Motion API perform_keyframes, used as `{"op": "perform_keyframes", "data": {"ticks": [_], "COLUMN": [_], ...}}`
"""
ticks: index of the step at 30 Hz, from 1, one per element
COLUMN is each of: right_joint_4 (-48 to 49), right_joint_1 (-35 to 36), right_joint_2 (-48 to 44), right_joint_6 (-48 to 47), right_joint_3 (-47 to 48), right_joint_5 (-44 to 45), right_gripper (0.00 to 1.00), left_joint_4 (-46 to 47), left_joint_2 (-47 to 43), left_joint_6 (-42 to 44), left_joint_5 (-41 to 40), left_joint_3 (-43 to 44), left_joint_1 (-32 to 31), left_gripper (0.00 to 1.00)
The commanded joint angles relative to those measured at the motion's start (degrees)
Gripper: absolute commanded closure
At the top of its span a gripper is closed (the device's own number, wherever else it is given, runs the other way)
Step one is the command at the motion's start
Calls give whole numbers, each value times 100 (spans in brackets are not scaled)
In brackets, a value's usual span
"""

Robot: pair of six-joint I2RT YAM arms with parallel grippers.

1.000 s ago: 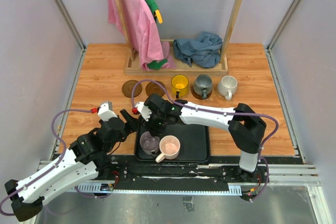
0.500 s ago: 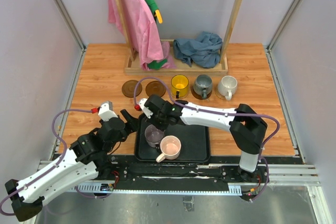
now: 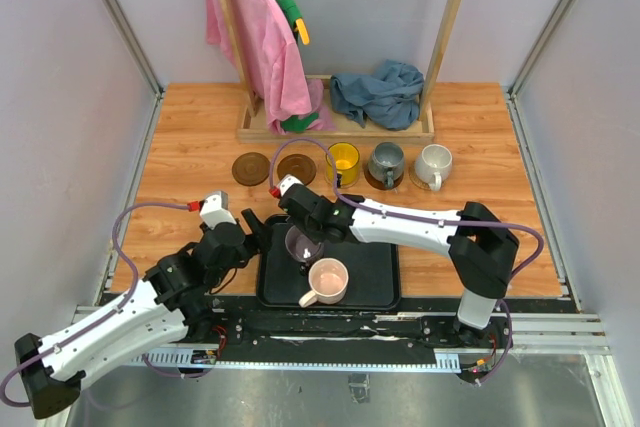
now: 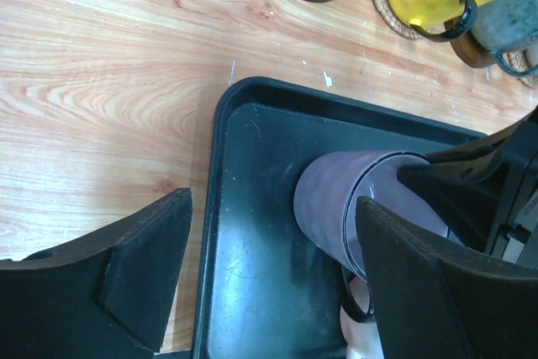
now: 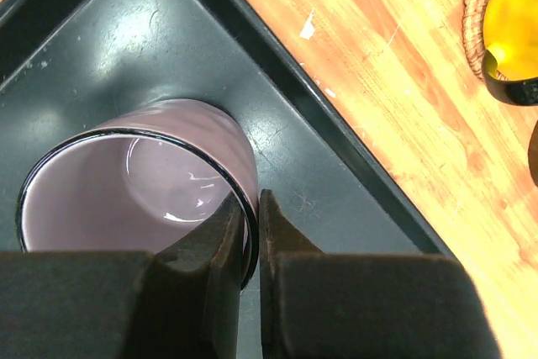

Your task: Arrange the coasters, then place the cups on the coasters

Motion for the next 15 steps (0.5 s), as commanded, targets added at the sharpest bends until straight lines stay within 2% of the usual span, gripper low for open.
{"op": "perform_keyframes", "data": {"ticks": [1, 3, 5, 10, 15], "right_joint_4": [90, 52, 14, -149, -266], "right_joint_1": [-26, -71, -79, -79, -79], "right_joint_2": [226, 349, 450, 356, -176], "right_joint_6": [944, 1229, 1404, 1497, 1461], "right_joint_3": [360, 477, 605, 677, 374], "right_joint_5": [416, 183, -27, -122, 123], "right_gripper": [99, 95, 83, 63, 51], "left_joint_4": [452, 494, 486, 497, 647], "left_joint_2": [108, 169, 239, 365, 270], "left_joint_6": [282, 366, 427, 553, 784], "left_joint_5": [120, 172, 235, 422, 787], "left_joint_3": [-67, -55, -29, 35, 26], "left_joint_1": [-42, -39, -35, -41, -43], "left_gripper": [18, 18, 18, 18, 18]}}
